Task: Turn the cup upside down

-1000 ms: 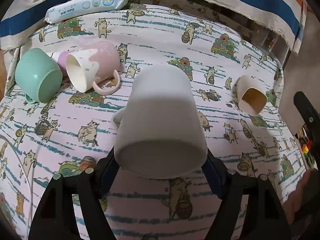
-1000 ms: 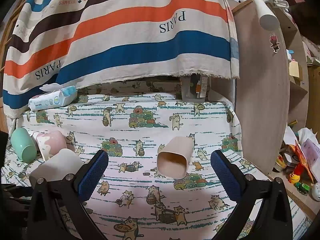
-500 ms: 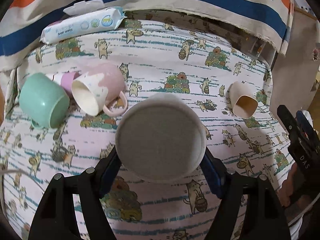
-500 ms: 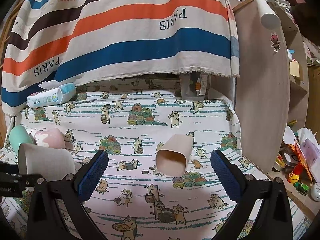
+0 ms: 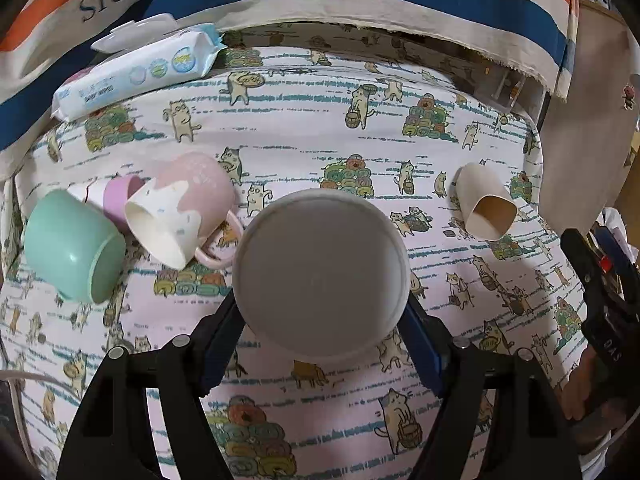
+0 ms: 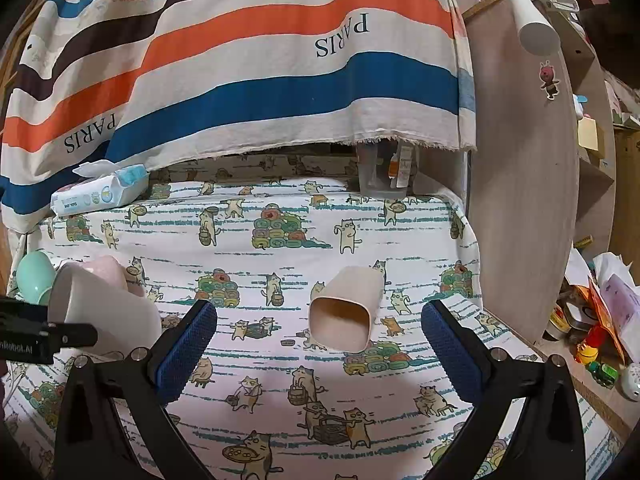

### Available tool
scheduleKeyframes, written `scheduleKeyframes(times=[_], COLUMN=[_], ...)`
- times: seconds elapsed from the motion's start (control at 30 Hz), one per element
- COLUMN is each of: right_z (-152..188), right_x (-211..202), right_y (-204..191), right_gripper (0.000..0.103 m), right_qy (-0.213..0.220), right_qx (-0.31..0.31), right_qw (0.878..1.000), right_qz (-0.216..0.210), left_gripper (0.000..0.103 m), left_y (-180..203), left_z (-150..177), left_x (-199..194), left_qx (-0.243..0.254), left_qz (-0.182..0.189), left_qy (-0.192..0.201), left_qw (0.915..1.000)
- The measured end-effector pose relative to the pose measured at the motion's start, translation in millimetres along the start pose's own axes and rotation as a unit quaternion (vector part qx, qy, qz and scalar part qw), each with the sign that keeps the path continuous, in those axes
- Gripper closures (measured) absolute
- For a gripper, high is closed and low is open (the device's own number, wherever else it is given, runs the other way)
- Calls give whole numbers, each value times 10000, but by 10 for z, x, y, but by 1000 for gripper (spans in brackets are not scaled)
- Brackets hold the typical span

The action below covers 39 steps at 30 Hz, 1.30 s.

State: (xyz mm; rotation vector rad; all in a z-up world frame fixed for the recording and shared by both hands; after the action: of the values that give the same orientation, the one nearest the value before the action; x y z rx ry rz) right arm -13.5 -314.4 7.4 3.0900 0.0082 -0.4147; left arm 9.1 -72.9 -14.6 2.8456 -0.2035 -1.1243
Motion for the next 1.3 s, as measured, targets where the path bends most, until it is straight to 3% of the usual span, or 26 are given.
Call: scheduleKeyframes(times=[0.43,0.53,0.57,0.73,0.97,1.1,1.3], right_z=[20,28,31,28,31,27,26], right_x=[34,46,49,52,62,66,65], right_y=[7,6,6,1,-6,-4,-16], right_gripper=[1,1,1,1,1,1,1], right_qy=[-67,-89,-96,-111,-145,-153,-153], right_qx=[1,-4,-6,-15,-22,-12,-15], right_qw=[10000,10000,10000,9999,9999,9999,9999], right_qz=[5,-2,-4,-9,-10,-20,-48], left_gripper=[33,49,61,66,66,66,66], left_y=[151,154,144,19,-14,-110,-268], left_z=[-316,-321,-323,-315,-264,-281,-311], left_x=[238,291,327,497,409,224,-117], left_qx=[732,772,754,405,576,497,420], left_qz=[-252,-239,-222,192,131,-145,-277], left_qy=[15,92,50,-246,55,519,991], left_qw=[9970,9967,9969,9987,9982,9973,9938])
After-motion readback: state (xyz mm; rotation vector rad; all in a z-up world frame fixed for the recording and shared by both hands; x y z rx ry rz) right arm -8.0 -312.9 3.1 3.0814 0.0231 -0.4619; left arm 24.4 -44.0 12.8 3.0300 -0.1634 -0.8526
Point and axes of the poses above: each gripper's, at about its wrist camera, not at the fingertips, and x roughly the way its jaws point, y to its right, z to its underside, the point moved 2 cm from there along x, roughly the way its jaws point, and after that the axes turned 3 degrees about z, right-handed, at the moved point
